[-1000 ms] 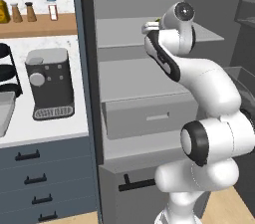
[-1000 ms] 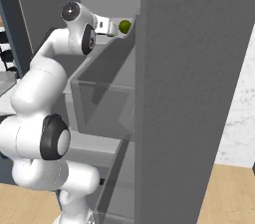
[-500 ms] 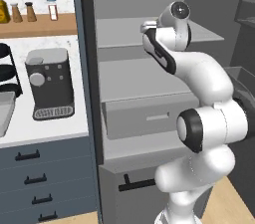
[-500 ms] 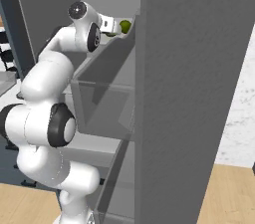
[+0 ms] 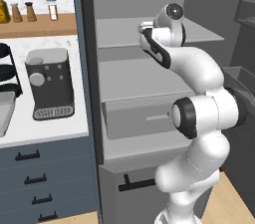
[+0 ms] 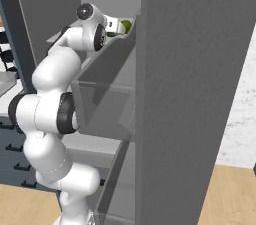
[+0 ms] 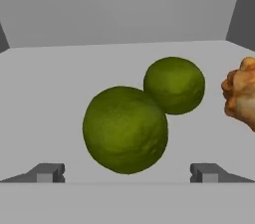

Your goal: Place one lime and one chicken drumstick in each tupperware on the nearby counter, to pack two identical lunches.

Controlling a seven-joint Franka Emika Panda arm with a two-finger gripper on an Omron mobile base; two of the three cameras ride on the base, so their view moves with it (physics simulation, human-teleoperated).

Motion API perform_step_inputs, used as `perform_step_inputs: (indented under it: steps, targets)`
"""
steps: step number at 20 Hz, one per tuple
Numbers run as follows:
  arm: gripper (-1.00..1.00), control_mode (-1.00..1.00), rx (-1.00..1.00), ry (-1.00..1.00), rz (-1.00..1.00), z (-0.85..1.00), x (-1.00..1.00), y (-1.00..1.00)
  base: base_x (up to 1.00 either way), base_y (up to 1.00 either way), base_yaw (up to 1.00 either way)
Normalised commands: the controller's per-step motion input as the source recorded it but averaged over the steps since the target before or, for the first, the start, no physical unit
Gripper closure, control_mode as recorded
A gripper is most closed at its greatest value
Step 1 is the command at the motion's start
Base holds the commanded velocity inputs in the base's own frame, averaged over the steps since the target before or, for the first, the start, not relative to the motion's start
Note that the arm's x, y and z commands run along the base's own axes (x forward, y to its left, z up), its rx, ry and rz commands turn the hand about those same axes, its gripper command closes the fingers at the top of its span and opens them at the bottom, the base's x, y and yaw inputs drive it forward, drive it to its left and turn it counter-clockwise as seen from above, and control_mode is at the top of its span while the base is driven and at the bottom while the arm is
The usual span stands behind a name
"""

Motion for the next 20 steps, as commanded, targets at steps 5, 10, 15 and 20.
perform_step_inputs:
  steps: [5,10,15,20]
  targets:
    - [-1.00,-1.00,0.00,0.16,0.00,0.00,0.31,0.00,0.00,0.00,0.00]
    - [-1.00,-1.00,0.00,0.04,0.00,0.00,0.38,0.00,0.00,0.00,0.00]
    - [1.00,-1.00,0.00,0.01,0.00,-0.26,0.20,0.00,0.00,0.00,0.00]
    - [1.00,-1.00,0.00,0.03,0.00,-0.56,0.00,0.00,0.00,0.00,0.00]
